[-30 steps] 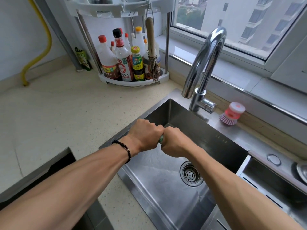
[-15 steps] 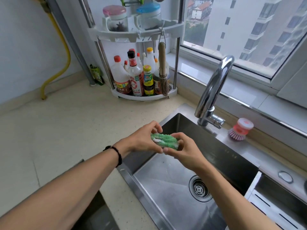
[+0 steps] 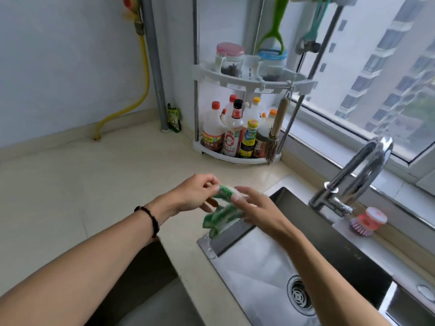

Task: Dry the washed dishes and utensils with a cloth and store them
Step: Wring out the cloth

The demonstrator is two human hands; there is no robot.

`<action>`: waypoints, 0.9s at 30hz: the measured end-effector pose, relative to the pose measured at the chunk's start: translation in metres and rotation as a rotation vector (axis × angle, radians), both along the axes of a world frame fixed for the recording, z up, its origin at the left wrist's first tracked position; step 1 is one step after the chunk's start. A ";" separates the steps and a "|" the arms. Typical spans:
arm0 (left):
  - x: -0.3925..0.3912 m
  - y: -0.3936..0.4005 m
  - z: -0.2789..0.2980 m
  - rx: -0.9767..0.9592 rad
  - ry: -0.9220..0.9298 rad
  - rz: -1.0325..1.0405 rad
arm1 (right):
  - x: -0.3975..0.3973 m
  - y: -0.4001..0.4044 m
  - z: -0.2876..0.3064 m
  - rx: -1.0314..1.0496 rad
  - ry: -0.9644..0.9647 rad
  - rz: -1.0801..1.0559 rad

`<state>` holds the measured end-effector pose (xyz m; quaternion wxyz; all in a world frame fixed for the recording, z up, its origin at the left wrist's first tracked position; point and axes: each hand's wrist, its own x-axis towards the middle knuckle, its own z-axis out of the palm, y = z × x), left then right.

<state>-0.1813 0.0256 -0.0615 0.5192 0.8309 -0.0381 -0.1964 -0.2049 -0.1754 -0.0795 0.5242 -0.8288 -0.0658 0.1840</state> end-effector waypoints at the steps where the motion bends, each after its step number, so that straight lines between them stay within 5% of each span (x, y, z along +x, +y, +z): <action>1: -0.001 0.012 0.005 -0.044 0.011 0.012 | 0.000 0.014 0.006 0.012 -0.001 0.035; 7: -0.014 0.128 0.026 -0.078 -0.095 0.188 | 0.017 0.127 0.019 -0.158 -0.051 0.104; 14: -0.040 0.235 0.026 -0.428 0.144 0.243 | 0.035 0.238 0.018 -0.375 -0.373 0.230; 20: -0.054 0.304 0.008 -0.242 -0.150 0.567 | 0.051 0.328 0.006 -0.022 -0.178 0.363; 27: -0.064 0.366 -0.003 -0.181 -0.076 0.741 | 0.081 0.411 -0.002 0.149 -0.314 0.266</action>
